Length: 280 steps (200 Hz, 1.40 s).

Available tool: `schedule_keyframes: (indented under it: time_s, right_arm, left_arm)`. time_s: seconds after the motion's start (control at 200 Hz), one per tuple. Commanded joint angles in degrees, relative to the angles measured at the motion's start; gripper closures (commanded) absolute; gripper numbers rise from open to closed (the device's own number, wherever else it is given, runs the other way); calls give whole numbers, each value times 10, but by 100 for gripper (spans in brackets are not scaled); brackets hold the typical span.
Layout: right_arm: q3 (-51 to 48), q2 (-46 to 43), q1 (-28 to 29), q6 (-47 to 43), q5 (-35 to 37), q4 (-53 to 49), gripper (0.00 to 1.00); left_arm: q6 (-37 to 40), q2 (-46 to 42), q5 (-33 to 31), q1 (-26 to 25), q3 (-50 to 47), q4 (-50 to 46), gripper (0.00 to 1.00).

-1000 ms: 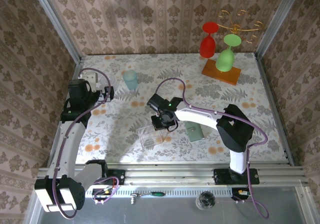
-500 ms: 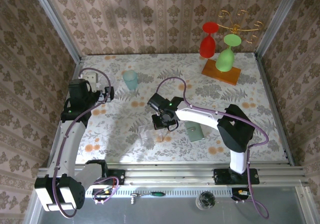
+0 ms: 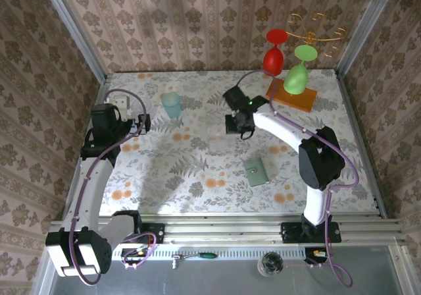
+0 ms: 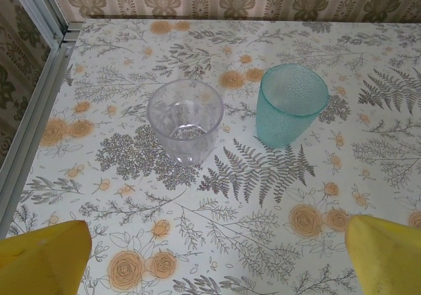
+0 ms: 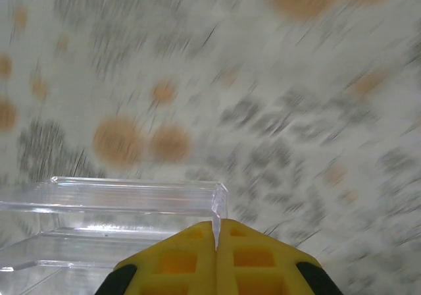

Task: Take the credit cards out of the card holder

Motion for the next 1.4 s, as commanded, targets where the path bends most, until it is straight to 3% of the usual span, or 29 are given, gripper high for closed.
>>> schedule_keyframes:
  time_s: [0.0, 0.515, 1.395]
  right_arm:
    - [56, 32, -24, -32, 39, -28, 96]
    - [253, 198, -57, -22, 12, -84, 96]
    - [243, 217, -60, -11, -2, -67, 86]
  left_arm:
    - [5, 5, 8, 4, 2, -2, 0]
    - [7, 15, 3, 4, 5, -6, 0]
    - [6, 20, 4, 4, 7, -11, 0]
